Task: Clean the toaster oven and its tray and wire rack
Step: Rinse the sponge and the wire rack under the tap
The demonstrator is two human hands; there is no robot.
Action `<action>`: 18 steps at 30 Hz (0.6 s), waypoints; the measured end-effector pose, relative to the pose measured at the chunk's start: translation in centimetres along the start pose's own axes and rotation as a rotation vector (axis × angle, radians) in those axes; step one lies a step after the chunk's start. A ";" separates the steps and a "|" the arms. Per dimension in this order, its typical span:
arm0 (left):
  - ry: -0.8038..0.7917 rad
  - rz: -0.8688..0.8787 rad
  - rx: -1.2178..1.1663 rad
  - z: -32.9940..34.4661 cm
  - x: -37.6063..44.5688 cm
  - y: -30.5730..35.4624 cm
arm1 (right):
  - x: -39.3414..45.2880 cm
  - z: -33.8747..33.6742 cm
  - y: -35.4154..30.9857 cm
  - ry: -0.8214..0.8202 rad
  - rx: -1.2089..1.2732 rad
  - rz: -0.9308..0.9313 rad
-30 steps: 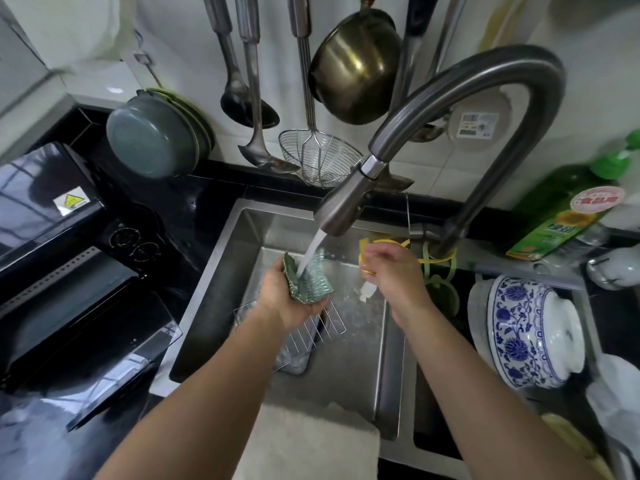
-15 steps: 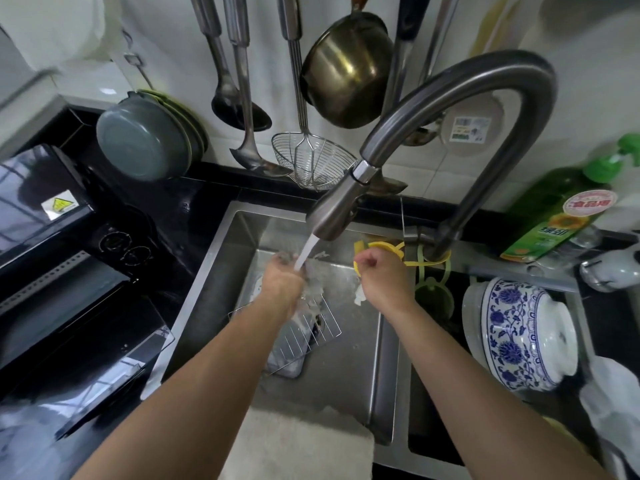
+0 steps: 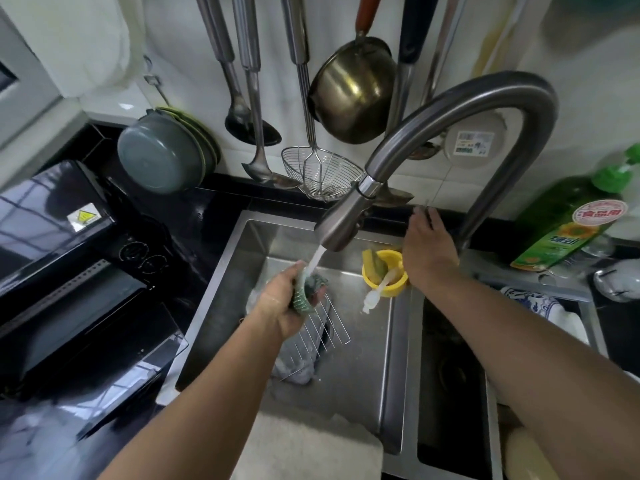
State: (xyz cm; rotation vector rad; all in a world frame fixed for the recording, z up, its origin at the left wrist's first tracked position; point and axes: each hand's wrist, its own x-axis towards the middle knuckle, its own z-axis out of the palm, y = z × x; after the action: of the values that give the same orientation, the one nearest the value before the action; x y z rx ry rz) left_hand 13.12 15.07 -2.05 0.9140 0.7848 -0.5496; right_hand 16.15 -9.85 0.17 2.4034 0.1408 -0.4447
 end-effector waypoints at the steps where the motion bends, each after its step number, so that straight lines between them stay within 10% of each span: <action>1: -0.016 -0.007 -0.030 -0.2 -0.3 0.0 | 0.2 0.0 0.2 -0.006 0.003 0.016; 6: -0.115 0.012 0.094 -2.2 -2.0 0.1 | -0.1 -0.8 -1.5 0.048 0.234 0.016; 12: 0.030 0.114 0.033 -3.8 -3.3 -0.8 | -7.9 1.1 -9.5 0.305 1.150 0.085; 18: 0.138 0.261 0.139 -4.0 -5.2 -1.1 | -12.6 1.1 -14.1 0.003 1.804 0.312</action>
State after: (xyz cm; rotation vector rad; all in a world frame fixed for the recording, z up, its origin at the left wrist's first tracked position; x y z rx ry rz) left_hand 7.71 18.43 0.05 1.1731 0.7427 -0.3174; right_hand 0.96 0.42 -4.79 3.9991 -1.0767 -0.4759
